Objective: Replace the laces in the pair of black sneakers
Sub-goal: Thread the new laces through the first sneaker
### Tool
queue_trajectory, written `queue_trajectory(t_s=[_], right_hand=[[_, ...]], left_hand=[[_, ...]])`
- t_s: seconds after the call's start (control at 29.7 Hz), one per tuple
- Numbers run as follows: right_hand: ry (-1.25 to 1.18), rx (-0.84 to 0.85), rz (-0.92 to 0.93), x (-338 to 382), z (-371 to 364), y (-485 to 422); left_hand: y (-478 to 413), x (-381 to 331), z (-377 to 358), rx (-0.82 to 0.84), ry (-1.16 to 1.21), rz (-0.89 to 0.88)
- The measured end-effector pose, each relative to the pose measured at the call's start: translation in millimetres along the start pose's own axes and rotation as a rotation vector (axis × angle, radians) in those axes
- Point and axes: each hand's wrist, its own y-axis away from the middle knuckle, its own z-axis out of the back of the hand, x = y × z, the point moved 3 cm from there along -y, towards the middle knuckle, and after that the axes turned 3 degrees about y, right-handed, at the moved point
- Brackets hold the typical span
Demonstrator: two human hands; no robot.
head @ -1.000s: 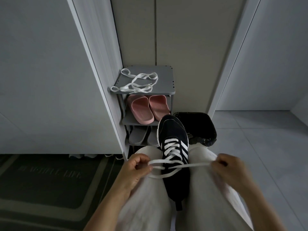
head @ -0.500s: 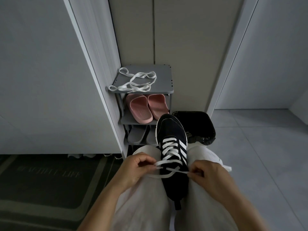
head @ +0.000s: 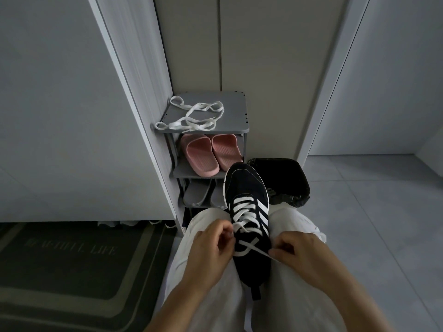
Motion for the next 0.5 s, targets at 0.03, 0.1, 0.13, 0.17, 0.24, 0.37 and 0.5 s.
queue_trajectory(t_s=[0.03, 0.1, 0.13, 0.17, 0.24, 0.37, 0.5], right_hand=[[-0.008, 0.014, 0.016, 2, 1, 0], [0.016, 0.033, 0.045, 5, -2, 1], [0.046, 0.036, 0.061, 6, -3, 1], [0.079, 0.037, 0.064, 7, -5, 1], [0.095, 0.035, 0.065, 5, -5, 1], [0.210, -0.041, -0.052, -11, 8, 1], [0.289, -0.159, -0.104, -14, 18, 4]], left_hand=[[0, 0, 1, -0.022, 0.004, -0.017], [-2, 0, 2, -0.050, -0.011, -0.042], [-3, -1, 2, -0.051, -0.016, -0.043], [-3, -1, 2, -0.050, -0.011, -0.034], [-1, 1, 1, -0.057, -0.062, -0.024], [3, 4, -1, -0.048, -0.259, -0.036], [5, 2, -3, 0.022, -0.260, 0.006]])
